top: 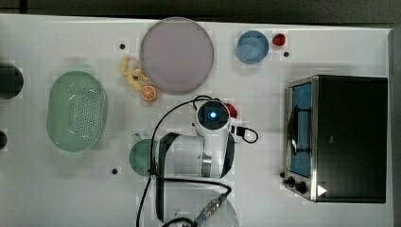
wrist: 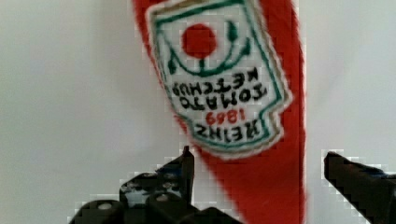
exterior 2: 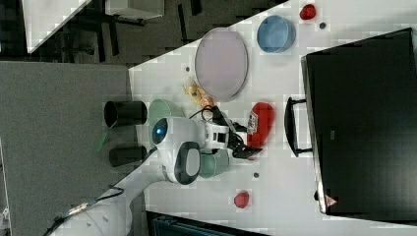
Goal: Pick Ketchup from oven and place it on table.
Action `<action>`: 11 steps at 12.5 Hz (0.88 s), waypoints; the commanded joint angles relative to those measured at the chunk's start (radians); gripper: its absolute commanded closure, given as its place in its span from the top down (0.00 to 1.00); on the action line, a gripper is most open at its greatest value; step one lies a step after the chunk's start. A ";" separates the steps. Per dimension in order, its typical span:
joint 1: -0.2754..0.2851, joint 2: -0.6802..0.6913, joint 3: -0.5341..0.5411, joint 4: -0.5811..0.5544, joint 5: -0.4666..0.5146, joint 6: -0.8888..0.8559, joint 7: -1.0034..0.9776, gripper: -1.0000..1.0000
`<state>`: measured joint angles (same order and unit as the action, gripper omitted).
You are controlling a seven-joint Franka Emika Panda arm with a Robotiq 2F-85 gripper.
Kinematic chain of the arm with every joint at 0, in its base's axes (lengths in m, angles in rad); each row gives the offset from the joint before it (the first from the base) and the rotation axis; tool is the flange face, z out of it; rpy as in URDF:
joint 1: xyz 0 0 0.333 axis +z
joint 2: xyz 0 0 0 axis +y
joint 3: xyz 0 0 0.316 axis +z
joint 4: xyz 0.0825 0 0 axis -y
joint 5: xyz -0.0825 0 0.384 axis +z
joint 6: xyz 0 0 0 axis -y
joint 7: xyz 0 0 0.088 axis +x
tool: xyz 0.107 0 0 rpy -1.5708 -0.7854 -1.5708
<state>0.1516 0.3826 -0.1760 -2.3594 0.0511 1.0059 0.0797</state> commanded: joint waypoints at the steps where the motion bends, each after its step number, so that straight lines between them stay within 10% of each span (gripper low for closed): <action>1: -0.019 -0.182 -0.001 0.136 -0.007 -0.010 -0.022 1.00; 11: -0.020 -0.360 -0.004 0.542 -0.009 -0.622 -0.011 1.00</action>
<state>0.1260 0.0253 -0.1736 -1.8779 0.0447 0.4470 0.0797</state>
